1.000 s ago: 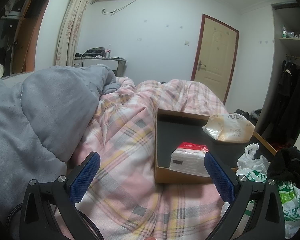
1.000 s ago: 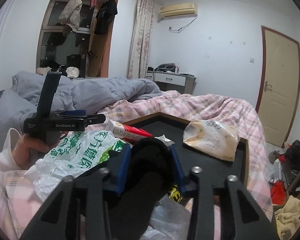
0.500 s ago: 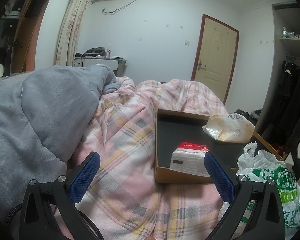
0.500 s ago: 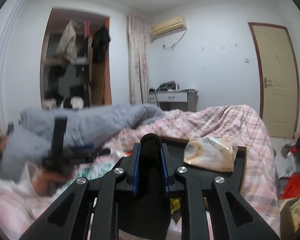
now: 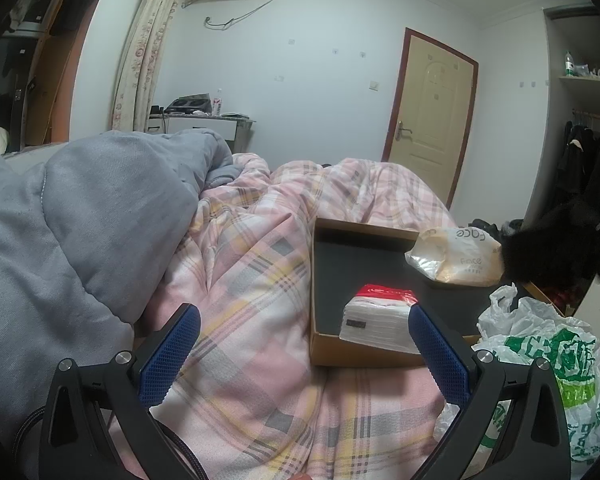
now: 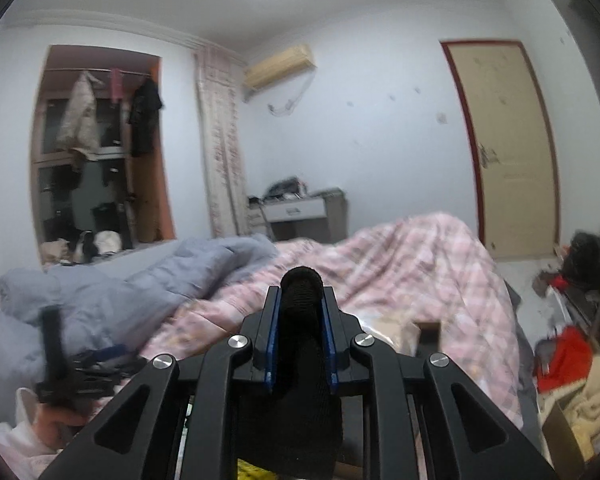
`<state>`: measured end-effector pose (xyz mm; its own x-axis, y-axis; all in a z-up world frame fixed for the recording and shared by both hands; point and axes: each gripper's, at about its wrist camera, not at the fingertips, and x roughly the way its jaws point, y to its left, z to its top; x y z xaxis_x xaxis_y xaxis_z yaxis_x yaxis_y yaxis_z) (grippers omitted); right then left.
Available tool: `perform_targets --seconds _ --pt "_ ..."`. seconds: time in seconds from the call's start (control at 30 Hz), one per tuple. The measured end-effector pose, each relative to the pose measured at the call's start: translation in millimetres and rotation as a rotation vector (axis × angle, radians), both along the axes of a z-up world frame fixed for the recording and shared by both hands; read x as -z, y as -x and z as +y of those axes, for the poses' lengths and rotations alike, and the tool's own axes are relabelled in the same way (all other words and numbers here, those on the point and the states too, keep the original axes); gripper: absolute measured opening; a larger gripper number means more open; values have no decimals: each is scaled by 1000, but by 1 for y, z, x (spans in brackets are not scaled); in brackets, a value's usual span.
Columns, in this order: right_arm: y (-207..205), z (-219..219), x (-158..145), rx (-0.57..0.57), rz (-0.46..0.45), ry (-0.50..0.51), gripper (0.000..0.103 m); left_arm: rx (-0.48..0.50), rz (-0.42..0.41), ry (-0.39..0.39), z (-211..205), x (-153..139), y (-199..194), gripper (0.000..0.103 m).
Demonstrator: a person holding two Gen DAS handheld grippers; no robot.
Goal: Organize soft objects
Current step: 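Lower the black cloth into the tray and open the right tool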
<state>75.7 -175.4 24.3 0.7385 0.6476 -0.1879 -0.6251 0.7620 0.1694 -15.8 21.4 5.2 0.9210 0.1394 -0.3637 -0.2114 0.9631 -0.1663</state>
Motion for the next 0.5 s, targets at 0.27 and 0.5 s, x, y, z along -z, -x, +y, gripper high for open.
perform_targets --seconds 0.27,0.5 --pt "-14 14 33 126 128 90 15 0 1 -1 0 1 0 103" --pt "-18 24 35 163 121 198 15 0 1 0 0 1 0 103"
